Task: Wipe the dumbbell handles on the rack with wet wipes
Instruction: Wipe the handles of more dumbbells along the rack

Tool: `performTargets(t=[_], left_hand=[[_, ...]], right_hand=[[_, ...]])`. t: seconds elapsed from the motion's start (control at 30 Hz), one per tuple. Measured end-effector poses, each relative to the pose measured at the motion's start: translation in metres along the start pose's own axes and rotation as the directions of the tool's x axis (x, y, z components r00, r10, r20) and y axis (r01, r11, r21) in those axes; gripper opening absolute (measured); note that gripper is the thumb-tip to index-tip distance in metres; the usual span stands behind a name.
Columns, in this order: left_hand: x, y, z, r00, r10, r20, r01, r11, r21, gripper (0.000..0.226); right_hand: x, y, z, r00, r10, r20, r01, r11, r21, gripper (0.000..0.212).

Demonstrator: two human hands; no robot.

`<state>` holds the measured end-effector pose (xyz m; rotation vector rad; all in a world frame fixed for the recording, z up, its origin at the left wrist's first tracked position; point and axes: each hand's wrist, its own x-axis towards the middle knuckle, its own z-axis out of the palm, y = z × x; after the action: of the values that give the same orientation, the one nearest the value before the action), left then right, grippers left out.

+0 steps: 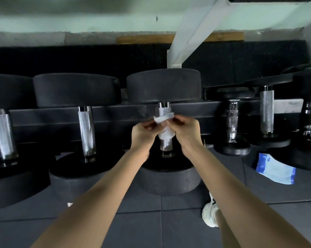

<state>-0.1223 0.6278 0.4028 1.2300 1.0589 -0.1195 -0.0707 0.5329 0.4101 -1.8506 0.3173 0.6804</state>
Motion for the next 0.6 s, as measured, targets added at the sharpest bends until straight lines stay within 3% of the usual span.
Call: performTargets(t=[0.13,0.2,0.33,0.43,0.53,0.6], left_hand=[[0.010,0.020,0.014,0.996,0.004,-0.091,-0.018,0.989,-0.150,0.016],[0.013,0.025,0.016,0.995,0.010,-0.101,-0.024,0.991,-0.133,0.015],[0.007,0.023,0.006,0.998,0.044,-0.047,-0.039,0.995,0.097,0.024],[-0.004,0.014,-0.005,1.000,-0.008,0.013,0.005,0.968,0.249,0.026],[-0.009,0.008,-0.015,0.996,-0.004,0.085,-0.038,0.869,0.494,0.024],[-0.015,0.011,-0.022,0.992,0.008,0.129,-0.087,0.777,0.624,0.027]], right_hand=[[0.017,-0.018,0.010,0.996,0.034,-0.081,-0.023,0.991,0.135,0.018],[0.019,-0.021,0.011,0.995,0.042,-0.093,-0.031,0.993,0.116,0.018],[0.009,-0.012,0.005,0.996,0.031,-0.082,-0.030,0.999,0.013,0.019],[-0.006,-0.002,-0.001,0.996,0.081,-0.046,-0.085,0.991,-0.102,0.012],[-0.019,0.004,-0.009,0.991,0.130,-0.012,-0.127,0.947,-0.296,0.017],[-0.027,0.002,-0.013,0.997,0.081,-0.001,-0.073,0.896,-0.437,0.021]])
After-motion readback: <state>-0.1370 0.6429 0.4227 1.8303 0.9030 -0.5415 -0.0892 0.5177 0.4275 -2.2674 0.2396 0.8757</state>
